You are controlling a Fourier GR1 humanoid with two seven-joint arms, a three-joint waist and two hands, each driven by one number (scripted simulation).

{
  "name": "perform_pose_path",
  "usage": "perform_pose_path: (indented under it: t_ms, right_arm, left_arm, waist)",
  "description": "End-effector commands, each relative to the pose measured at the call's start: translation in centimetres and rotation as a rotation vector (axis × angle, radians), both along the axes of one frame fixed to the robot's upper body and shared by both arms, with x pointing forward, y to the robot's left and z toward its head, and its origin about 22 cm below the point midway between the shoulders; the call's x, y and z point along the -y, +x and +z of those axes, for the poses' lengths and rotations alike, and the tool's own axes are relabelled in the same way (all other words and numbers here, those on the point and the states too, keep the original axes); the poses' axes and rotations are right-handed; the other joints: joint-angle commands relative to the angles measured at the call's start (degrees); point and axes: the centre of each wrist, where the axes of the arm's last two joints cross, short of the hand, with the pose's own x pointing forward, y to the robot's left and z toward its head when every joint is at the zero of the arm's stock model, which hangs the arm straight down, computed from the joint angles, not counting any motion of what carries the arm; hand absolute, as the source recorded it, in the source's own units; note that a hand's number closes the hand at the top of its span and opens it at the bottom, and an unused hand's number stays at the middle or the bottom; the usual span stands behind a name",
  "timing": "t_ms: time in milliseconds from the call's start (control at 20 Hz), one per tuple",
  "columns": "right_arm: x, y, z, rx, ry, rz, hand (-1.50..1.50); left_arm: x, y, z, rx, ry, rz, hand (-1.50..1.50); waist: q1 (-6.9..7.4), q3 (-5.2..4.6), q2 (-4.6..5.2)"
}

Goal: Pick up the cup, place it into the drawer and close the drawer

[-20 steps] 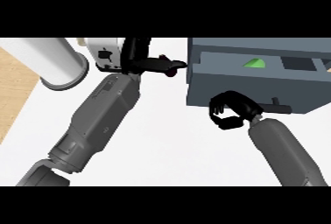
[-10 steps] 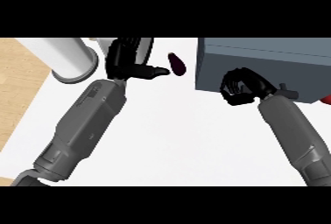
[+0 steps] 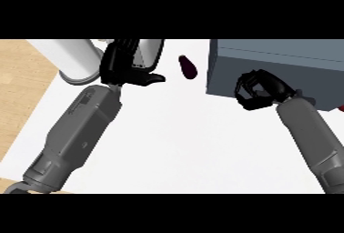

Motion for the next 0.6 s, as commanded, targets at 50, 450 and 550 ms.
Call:
perform_pose_path:
  t_ms: [50,450,550]
  right_arm:
    - [3.0,3.3,9.0,0.184,-0.038,-0.179,1.50]
    - [3.8,3.1,10.1,0.176,0.015,-0.152,1.50]
    - [4.7,2.8,10.3,0.169,0.016,-0.155,1.50]
  left_arm:
    - [-0.7,-0.3,-0.2,-0.001,-0.003,-0.018,-1.50]
    - [-0.9,-0.9,-1.1,-0.013,-0.012,-0.055,-1.50]
    - [-1.3,-1.0,-1.4,-0.010,-0.018,-0.044,-1.50]
  waist:
    - [2.83,-0.34,1.11]
    - [3.35,-0.37,1.30]
    - [3.52,-0.39,1.53]
